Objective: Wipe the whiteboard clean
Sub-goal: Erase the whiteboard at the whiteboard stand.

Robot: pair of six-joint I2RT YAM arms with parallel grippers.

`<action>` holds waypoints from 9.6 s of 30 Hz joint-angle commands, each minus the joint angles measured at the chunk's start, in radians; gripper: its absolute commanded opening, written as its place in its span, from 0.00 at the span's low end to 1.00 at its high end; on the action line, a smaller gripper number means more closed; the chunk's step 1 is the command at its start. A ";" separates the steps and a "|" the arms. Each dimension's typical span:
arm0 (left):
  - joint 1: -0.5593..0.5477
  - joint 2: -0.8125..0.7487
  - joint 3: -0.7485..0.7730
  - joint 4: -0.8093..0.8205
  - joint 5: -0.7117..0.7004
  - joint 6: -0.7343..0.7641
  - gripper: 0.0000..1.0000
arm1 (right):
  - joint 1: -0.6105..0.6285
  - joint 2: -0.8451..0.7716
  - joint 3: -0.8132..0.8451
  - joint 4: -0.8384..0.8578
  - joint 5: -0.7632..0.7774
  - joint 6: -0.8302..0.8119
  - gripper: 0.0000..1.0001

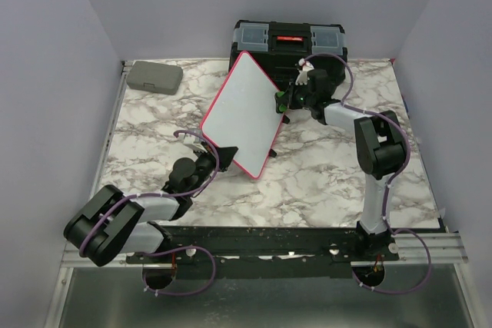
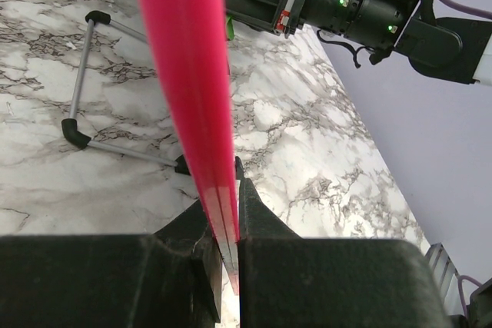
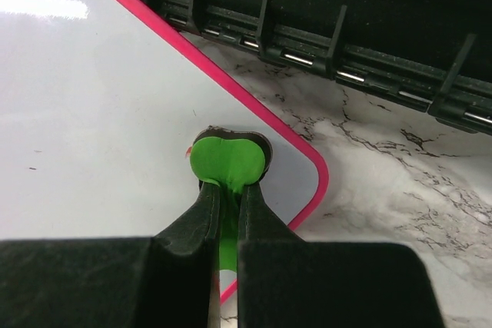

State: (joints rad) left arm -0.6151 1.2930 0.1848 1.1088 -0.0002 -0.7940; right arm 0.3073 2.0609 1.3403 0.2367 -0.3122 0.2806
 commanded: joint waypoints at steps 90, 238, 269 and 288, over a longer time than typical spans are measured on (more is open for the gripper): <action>0.051 -0.078 0.082 -0.049 0.308 -0.055 0.00 | 0.494 -0.250 -0.191 0.174 -0.029 -0.210 0.01; 0.091 -0.101 0.127 -0.121 0.375 -0.038 0.00 | 0.461 -0.341 -0.619 0.253 -0.159 -0.033 0.01; 0.091 -0.116 0.111 -0.125 0.381 -0.028 0.00 | 0.393 -0.196 -0.090 -0.187 -0.385 -0.408 0.01; 0.091 -0.134 0.124 -0.168 0.378 -0.023 0.00 | 0.198 -0.085 0.100 -0.042 -0.015 -0.149 0.01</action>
State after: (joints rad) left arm -0.4862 1.1969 0.2554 0.8349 0.2142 -0.8154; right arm 0.6605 1.8633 1.3792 0.2016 -0.5671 0.0463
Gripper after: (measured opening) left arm 0.045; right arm 0.059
